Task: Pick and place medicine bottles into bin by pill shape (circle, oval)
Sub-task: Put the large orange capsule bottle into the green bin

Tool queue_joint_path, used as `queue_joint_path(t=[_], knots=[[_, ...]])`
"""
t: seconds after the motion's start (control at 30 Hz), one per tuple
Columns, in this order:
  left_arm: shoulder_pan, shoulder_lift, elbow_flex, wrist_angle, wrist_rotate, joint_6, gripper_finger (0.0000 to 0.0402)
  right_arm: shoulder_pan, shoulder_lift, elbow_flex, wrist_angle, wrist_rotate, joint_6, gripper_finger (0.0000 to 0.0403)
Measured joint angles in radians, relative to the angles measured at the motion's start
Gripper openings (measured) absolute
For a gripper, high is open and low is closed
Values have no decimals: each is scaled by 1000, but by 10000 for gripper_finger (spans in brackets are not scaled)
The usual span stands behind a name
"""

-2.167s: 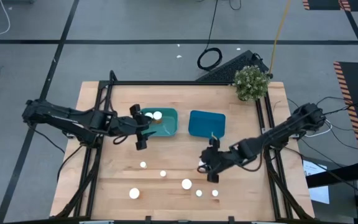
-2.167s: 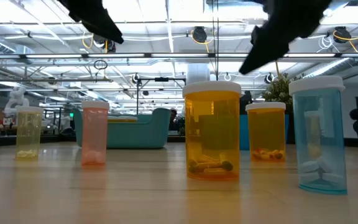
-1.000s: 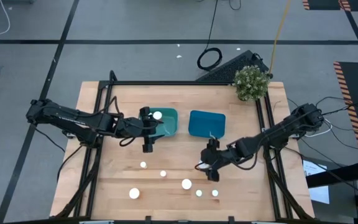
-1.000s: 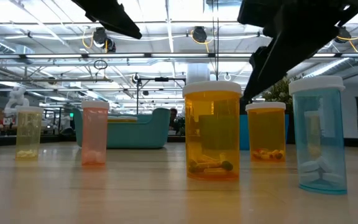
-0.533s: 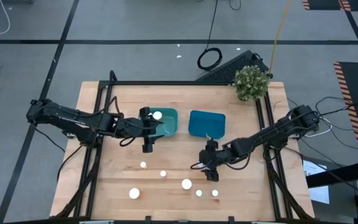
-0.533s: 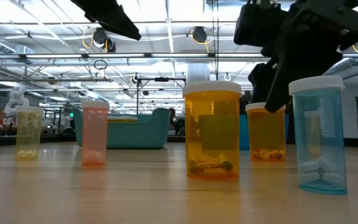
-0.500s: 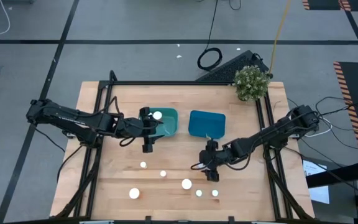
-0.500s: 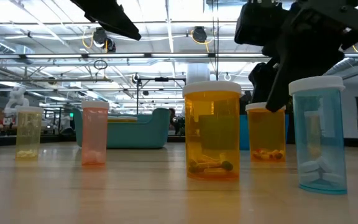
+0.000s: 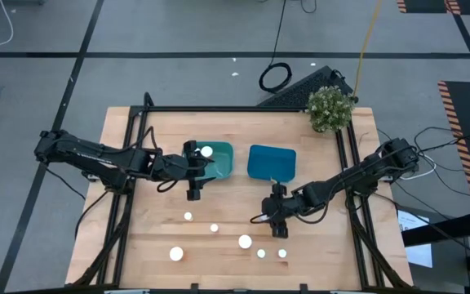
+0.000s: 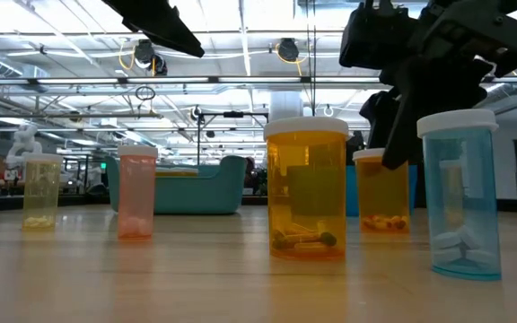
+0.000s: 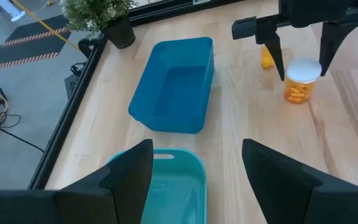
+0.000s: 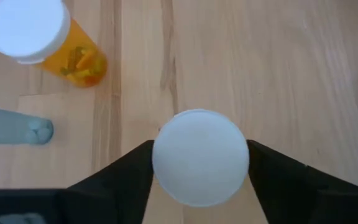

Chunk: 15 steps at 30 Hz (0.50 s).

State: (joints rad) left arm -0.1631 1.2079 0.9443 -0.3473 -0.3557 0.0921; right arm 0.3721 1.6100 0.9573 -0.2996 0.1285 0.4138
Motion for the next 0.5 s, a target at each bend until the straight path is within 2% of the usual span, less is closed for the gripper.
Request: queue_joint_path(t=[0.17, 0.5], knots=[[0, 0, 0, 0, 0, -24, 250, 0, 0, 0, 16, 0, -11, 202], [-4, 0, 0, -1, 0, -82, 250, -19, -55, 0, 74, -1, -71, 218]])
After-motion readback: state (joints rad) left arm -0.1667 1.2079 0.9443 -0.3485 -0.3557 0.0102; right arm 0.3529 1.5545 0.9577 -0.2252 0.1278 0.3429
